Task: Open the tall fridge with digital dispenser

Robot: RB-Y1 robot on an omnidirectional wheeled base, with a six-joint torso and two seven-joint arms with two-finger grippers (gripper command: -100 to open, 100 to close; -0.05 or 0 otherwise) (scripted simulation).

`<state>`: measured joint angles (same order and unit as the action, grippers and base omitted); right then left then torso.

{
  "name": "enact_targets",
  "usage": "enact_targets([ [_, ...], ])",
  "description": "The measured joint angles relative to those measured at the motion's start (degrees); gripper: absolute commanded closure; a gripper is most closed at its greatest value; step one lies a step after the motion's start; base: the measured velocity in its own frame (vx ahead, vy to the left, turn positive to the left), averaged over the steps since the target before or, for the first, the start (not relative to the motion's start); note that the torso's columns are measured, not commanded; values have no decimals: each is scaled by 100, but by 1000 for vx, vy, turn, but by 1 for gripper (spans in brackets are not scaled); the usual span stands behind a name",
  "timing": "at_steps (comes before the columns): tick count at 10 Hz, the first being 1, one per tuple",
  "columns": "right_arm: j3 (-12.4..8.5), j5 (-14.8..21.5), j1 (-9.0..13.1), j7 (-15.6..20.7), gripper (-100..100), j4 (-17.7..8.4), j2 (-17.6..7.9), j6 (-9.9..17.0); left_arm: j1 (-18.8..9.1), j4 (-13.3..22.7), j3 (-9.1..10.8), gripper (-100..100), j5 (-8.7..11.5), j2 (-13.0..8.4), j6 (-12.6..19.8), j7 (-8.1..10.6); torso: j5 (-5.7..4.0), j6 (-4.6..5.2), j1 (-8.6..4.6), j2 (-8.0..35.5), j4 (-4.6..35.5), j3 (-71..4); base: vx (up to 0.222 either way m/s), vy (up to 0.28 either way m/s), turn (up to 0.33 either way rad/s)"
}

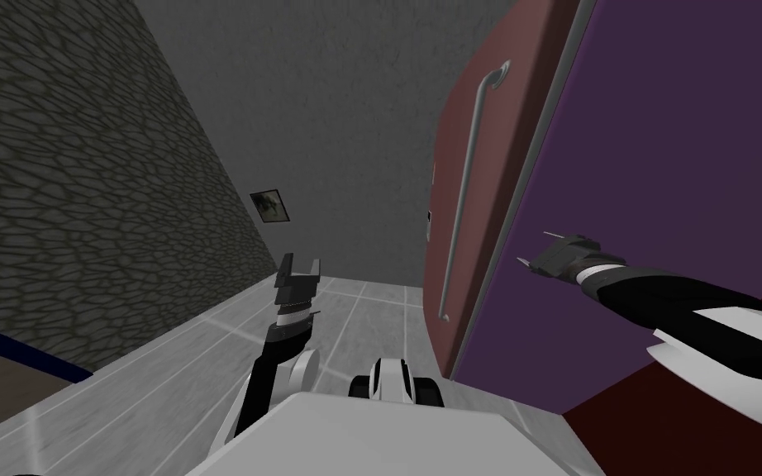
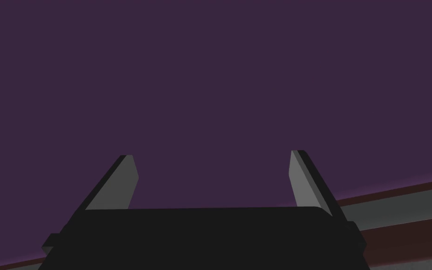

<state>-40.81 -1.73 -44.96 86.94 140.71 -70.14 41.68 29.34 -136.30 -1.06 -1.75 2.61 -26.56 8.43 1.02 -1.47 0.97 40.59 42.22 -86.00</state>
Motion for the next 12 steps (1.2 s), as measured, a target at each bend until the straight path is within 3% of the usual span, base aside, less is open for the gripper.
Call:
enact_targets([
  [1, 37, 45, 29, -5, -100, 29, 4, 52, 0, 0, 0, 0, 0, 0, 0, 0, -3, -2, 3, 3, -3, 3, -7, -3, 14],
  [2, -117, -84, -77, 19, -100, 86, -8, 75, 0, 0, 0, 0, 0, 0, 0, 0, 5, 4, 10, 12, 5, 7, 0, 11, -1],
  [4, -144, -127, -68, 85, -100, 84, -159, 175, 0, 0, 0, 0, 0, 0, 0, 0, 20, -13, 32, 0, 6, -4, 2, 17, 11],
  [7, -93, -104, -17, 149, -100, 68, -286, 269, 0, 0, 0, 0, 0, 0, 0, 0, 27, -25, 41, -10, 5, -12, 6, 5, 2],
  [8, -40, -48, 15, 135, -100, 70, -277, 286, 0, 0, 0, 0, 0, 0, 0, 0, 24, -32, 43, -15, 1, -14, -8, -10, 12],
  [11, -230, -99, -153, 263, -100, 160, -230, 236, 0, 0, 0, 0, 0, 0, 0, 0, 26, -20, 51, -1, 5, -4, 7, 7, -10],
  [12, -183, -1, -120, 309, -100, 206, -240, 286, 0, 0, 0, 0, 0, 0, 0, 0, 20, -27, 59, 2, -2, 1, 2, 14, 50],
])
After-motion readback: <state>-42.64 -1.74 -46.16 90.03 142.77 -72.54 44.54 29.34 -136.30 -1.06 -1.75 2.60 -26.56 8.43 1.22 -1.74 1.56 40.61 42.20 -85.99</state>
